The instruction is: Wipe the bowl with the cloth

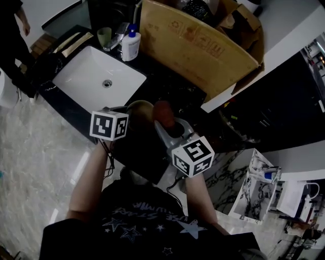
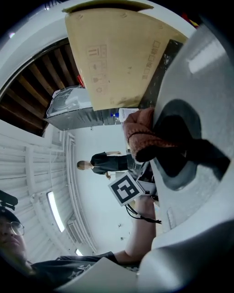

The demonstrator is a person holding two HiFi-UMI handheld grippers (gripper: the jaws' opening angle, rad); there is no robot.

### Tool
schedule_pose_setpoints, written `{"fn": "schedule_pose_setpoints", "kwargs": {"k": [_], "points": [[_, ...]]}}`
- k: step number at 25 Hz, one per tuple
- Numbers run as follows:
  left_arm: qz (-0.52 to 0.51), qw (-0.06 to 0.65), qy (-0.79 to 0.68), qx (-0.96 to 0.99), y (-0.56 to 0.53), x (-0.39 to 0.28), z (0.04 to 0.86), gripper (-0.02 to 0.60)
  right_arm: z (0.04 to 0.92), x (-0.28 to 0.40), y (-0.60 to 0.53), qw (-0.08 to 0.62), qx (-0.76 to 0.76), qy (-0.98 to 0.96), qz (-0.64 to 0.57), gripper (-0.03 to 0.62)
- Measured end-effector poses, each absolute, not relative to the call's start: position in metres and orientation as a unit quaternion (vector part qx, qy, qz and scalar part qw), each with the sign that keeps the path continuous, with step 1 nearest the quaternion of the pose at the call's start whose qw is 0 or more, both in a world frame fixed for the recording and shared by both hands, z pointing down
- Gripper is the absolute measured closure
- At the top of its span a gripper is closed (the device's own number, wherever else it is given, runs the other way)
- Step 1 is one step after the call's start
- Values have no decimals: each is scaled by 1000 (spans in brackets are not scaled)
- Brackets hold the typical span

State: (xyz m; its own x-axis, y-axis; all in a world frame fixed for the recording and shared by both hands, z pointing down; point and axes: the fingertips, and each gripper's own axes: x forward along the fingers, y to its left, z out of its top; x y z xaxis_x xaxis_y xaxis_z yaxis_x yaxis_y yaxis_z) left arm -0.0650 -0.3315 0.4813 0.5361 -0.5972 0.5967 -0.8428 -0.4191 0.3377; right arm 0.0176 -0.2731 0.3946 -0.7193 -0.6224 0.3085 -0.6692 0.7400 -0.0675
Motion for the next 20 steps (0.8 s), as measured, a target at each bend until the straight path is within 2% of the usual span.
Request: {"fn": "schedule_pose_setpoints", "kwargs": {"k": [9, 20], "points": [[220, 275, -463, 814, -311, -63, 476, 563, 384, -12, -233, 157, 287, -943, 65, 543], [222, 240, -430, 842, -291, -36, 460, 563, 437, -20, -254, 288, 304, -904, 84, 543]]}}
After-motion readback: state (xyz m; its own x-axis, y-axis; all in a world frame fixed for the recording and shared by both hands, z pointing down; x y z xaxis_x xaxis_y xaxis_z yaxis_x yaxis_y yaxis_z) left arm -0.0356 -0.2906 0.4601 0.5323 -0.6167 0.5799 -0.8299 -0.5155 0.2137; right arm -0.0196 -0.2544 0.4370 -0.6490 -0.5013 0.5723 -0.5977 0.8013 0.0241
